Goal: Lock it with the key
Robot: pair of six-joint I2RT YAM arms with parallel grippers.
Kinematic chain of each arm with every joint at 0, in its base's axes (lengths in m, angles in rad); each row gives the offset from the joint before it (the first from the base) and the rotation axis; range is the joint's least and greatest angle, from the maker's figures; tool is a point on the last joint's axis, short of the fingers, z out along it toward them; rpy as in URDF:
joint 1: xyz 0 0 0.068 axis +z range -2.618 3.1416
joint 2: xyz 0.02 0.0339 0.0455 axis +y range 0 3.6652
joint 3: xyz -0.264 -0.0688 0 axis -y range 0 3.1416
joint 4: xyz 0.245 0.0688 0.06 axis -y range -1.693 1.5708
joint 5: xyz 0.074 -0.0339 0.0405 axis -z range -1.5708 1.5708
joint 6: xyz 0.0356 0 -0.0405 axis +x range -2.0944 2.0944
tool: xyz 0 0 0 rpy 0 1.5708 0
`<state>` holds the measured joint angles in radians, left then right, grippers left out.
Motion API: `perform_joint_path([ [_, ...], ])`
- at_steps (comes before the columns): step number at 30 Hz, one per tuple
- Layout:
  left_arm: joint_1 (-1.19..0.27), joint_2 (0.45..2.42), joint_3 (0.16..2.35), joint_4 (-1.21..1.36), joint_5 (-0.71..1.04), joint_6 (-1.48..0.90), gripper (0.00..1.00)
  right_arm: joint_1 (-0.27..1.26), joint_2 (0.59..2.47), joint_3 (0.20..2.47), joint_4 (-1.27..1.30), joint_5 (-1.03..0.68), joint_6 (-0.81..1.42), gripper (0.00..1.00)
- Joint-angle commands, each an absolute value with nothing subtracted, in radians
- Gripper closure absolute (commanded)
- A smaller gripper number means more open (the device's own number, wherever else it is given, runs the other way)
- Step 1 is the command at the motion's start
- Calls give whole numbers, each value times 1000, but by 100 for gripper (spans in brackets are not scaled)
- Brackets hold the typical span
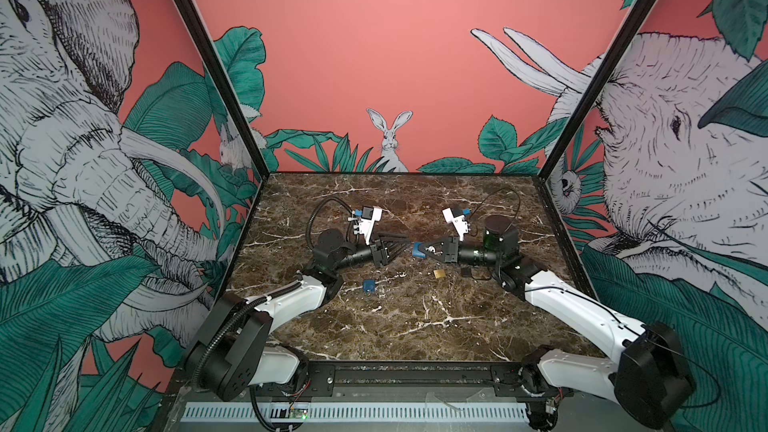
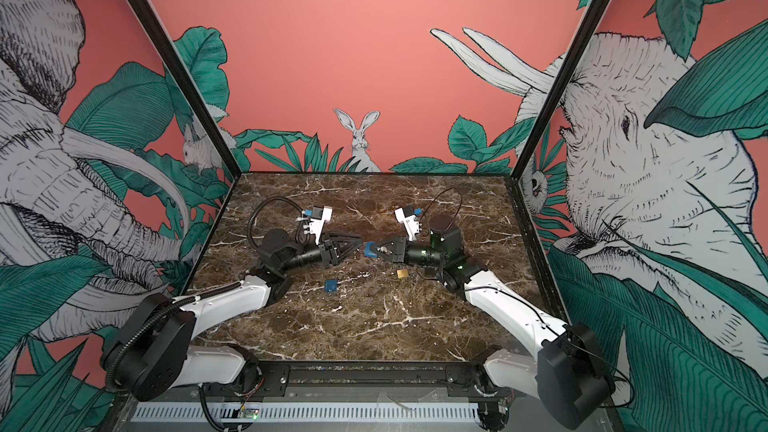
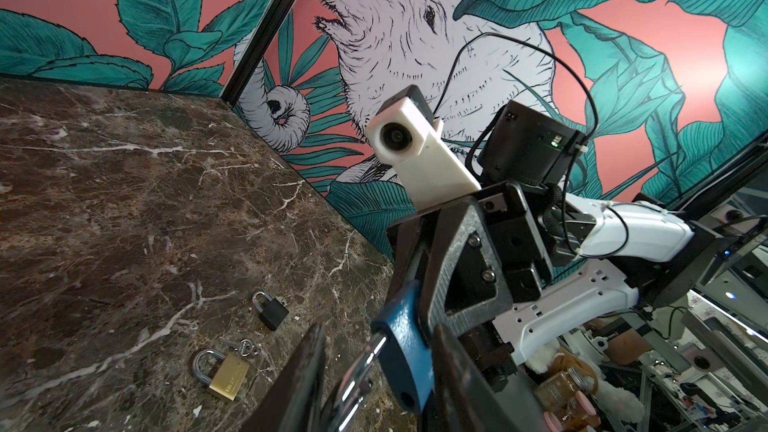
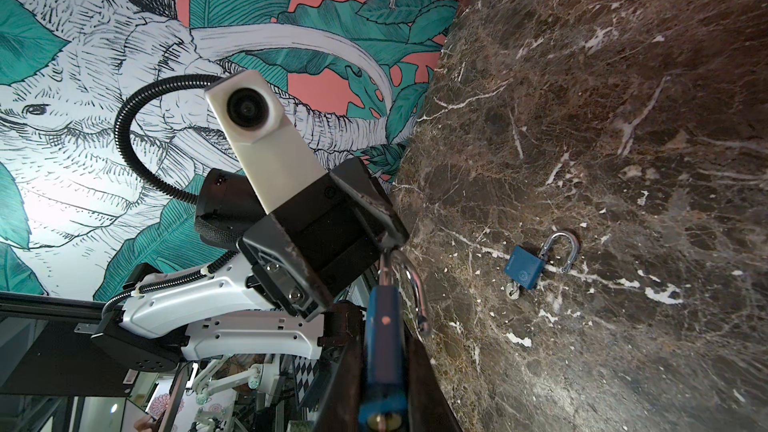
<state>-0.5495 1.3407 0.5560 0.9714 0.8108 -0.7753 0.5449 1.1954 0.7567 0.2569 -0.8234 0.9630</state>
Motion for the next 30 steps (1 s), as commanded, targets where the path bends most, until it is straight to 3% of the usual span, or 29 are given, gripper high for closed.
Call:
perform_joint_path([
  [1, -570, 1333, 583, 1001, 845, -788, 61, 539, 1156, 767, 324, -809, 940, 100],
  [30, -569, 1282, 549, 963, 819, -801, 82, 493, 1121, 740, 342, -829, 892, 100],
])
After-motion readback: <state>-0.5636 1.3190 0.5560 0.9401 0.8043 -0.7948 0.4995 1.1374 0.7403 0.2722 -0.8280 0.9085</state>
